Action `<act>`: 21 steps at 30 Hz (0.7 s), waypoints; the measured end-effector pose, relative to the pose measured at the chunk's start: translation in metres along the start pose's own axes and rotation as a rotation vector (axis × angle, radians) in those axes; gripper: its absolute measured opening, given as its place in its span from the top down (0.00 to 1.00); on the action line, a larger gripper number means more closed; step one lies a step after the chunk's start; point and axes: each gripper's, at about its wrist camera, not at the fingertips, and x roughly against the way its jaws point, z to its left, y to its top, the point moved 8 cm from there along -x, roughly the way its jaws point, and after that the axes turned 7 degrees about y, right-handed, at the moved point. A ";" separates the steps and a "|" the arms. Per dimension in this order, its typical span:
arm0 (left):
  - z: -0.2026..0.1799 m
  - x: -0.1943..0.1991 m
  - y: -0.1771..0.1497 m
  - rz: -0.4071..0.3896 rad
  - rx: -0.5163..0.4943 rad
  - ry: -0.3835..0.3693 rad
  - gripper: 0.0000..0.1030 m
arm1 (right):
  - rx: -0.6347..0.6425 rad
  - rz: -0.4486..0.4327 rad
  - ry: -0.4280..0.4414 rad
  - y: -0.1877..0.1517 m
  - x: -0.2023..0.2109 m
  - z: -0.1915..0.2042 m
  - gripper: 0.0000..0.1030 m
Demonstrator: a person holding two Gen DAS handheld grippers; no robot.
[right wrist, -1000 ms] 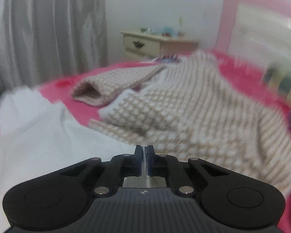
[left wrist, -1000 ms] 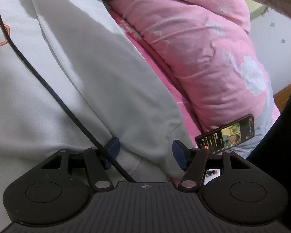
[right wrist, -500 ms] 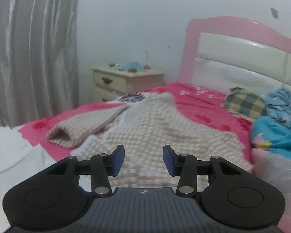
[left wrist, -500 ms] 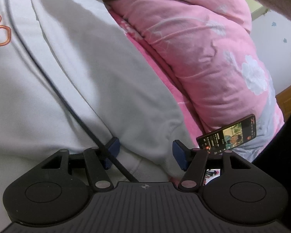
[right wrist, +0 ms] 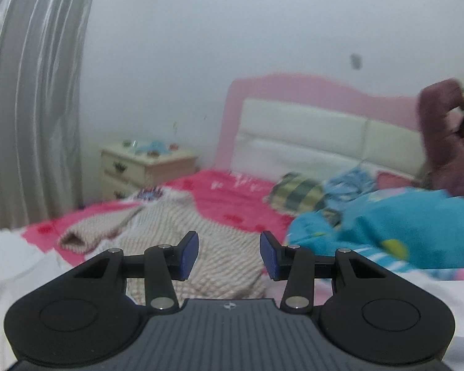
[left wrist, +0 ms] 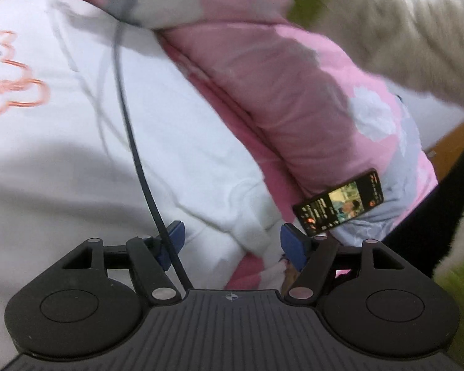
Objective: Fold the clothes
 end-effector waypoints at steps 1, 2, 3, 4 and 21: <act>0.006 0.010 0.001 -0.023 0.029 0.025 0.32 | -0.004 -0.021 -0.014 0.006 0.014 -0.004 0.55; 0.011 0.020 0.004 -0.047 0.063 0.046 0.32 | -0.014 -0.046 -0.031 0.012 0.030 -0.008 0.55; 0.018 0.030 0.005 -0.069 0.099 0.061 0.31 | -0.030 -0.074 -0.053 0.020 0.046 -0.014 0.55; 0.023 0.042 0.007 -0.095 0.131 0.072 0.31 | -0.042 -0.102 -0.076 0.028 0.062 -0.019 0.54; 0.099 0.231 -0.001 -0.402 0.359 0.665 0.29 | 0.147 0.035 0.312 -0.031 0.193 0.175 0.49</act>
